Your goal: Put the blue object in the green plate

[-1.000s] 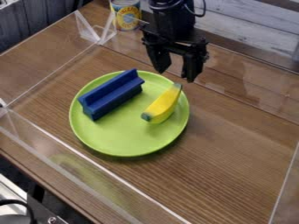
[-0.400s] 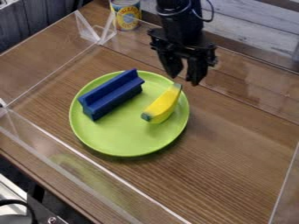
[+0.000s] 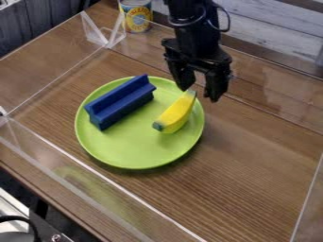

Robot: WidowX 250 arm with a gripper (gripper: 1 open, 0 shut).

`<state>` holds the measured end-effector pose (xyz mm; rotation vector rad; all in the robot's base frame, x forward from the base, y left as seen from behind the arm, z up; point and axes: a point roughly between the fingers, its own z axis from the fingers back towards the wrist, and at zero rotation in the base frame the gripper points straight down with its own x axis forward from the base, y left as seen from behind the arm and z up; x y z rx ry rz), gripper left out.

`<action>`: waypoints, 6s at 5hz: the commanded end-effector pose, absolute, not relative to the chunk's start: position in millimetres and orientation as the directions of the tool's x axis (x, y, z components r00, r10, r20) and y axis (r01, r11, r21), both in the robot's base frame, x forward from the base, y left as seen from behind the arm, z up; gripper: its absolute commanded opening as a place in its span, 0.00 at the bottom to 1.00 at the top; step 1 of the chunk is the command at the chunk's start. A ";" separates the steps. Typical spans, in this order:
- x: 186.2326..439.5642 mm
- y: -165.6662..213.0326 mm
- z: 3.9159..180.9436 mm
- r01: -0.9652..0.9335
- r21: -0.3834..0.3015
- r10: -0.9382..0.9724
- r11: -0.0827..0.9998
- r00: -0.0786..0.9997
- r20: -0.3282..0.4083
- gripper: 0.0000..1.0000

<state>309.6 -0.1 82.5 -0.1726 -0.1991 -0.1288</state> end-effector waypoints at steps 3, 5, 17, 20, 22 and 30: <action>323.5 -8.0 97.7 0.151 -0.145 -0.105 0.978 0.953 0.284 1.00; 323.6 6.7 115.0 0.096 -0.154 -0.042 0.983 0.946 0.321 1.00; 350.5 39.7 62.0 0.077 -0.160 -0.031 0.984 0.963 0.269 0.00; 334.9 24.9 63.2 0.130 -0.148 -0.085 0.980 0.957 0.278 0.00; 329.3 16.5 63.6 0.132 -0.144 -0.087 0.981 0.956 0.281 0.00; 272.3 101.9 124.2 0.148 -0.136 -0.102 0.980 0.950 0.296 0.00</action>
